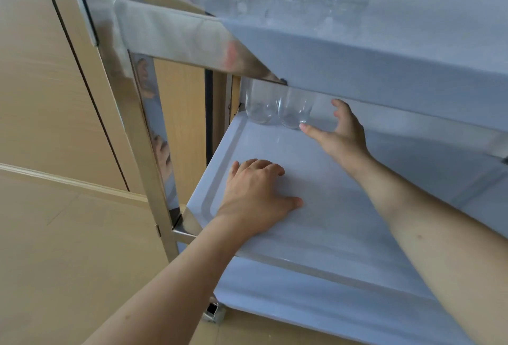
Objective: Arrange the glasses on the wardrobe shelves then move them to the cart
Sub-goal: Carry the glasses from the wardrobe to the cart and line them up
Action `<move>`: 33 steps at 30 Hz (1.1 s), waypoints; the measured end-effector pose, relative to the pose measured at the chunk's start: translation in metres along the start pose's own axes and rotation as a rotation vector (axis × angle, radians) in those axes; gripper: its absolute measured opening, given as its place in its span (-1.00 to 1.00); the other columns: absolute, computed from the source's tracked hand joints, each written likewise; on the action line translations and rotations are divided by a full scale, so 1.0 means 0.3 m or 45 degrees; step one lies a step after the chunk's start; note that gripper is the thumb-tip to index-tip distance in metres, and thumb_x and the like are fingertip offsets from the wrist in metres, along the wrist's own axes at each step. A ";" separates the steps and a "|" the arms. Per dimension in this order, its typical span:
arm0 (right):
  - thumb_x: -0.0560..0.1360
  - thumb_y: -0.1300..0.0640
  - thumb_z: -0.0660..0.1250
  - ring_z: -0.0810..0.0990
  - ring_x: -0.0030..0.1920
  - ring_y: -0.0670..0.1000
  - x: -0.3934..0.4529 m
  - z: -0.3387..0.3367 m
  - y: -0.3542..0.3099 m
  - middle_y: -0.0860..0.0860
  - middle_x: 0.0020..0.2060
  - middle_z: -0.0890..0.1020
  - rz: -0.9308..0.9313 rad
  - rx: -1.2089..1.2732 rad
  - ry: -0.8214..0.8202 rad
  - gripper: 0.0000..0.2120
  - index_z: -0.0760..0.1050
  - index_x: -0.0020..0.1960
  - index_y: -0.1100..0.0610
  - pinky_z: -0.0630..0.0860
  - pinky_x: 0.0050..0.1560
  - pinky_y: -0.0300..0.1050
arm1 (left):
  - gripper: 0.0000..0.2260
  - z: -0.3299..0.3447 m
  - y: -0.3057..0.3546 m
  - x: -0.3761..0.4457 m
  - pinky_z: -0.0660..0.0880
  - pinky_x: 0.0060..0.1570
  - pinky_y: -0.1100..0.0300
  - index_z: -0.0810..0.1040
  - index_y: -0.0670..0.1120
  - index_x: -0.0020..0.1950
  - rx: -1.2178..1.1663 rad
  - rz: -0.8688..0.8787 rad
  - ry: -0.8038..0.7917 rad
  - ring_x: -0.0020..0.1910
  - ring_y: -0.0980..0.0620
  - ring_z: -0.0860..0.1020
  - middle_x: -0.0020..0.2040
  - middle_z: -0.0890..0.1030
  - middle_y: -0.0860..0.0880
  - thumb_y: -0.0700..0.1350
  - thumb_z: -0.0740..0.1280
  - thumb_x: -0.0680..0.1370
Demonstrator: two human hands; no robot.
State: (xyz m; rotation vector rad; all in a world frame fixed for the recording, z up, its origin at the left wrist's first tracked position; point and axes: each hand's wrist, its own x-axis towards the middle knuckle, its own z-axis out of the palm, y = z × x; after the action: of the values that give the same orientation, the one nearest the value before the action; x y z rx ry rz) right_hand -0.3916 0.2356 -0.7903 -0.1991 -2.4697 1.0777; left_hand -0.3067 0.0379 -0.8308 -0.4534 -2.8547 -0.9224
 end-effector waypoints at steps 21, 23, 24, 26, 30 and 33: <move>0.56 -0.30 0.25 0.09 0.59 0.18 -0.720 -0.464 -0.216 0.09 0.60 0.21 0.347 -0.525 -0.710 -0.25 0.17 0.62 0.04 0.11 0.57 0.12 | -0.35 -0.336 0.356 -0.317 0.11 0.54 -0.13 0.29 -0.01 0.58 0.288 -0.221 -0.471 0.60 -0.19 0.13 0.59 0.27 -0.13 0.34 0.18 0.60; 0.57 -0.30 0.25 0.08 0.59 0.18 -0.751 -0.522 -0.284 0.09 0.60 0.20 0.383 -0.522 -0.748 -0.25 0.16 0.62 0.03 0.10 0.57 0.11 | -0.36 -0.402 0.406 -0.354 0.10 0.53 -0.11 0.29 -0.01 0.58 0.271 -0.241 -0.519 0.60 -0.18 0.12 0.59 0.26 -0.13 0.32 0.19 0.60; 0.57 -0.30 0.25 0.09 0.59 0.18 -0.764 -0.552 -0.320 0.10 0.60 0.20 0.403 -0.521 -0.761 -0.26 0.16 0.62 0.03 0.10 0.57 0.11 | -0.36 -0.437 0.432 -0.373 0.10 0.53 -0.11 0.30 -0.01 0.58 0.264 -0.251 -0.544 0.60 -0.18 0.12 0.59 0.26 -0.13 0.31 0.20 0.60; 0.57 -0.30 0.26 0.10 0.59 0.19 -0.793 -0.616 -0.394 0.11 0.60 0.21 0.452 -0.516 -0.776 -0.26 0.17 0.62 0.03 0.11 0.56 0.11 | -0.36 -0.506 0.481 -0.416 0.13 0.53 -0.11 0.31 -0.02 0.57 0.268 -0.250 -0.591 0.59 -0.18 0.14 0.59 0.28 -0.13 0.31 0.22 0.60; 0.56 -0.28 0.29 0.11 0.59 0.18 -0.832 -0.760 -0.546 0.13 0.59 0.21 0.589 -0.477 -0.756 -0.26 0.18 0.61 0.03 0.12 0.55 0.10 | -0.37 -0.658 0.576 -0.485 0.11 0.52 -0.08 0.29 -0.02 0.57 0.269 -0.227 -0.678 0.59 -0.15 0.13 0.59 0.26 -0.12 0.29 0.23 0.60; 0.56 -0.26 0.30 0.12 0.59 0.14 -0.871 -0.884 -0.668 0.11 0.59 0.20 0.668 -0.435 -0.701 -0.27 0.18 0.61 0.02 0.13 0.55 0.09 | -0.37 -0.784 0.654 -0.523 0.11 0.52 -0.07 0.27 -0.01 0.58 0.248 -0.189 -0.717 0.59 -0.14 0.12 0.59 0.24 -0.11 0.27 0.26 0.60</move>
State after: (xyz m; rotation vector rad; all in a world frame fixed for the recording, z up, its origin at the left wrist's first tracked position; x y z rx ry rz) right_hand -0.0316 0.1960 -0.5722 -0.7838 -3.2050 0.9845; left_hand -0.0937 0.0123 -0.5615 -0.5590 -3.4854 -0.5931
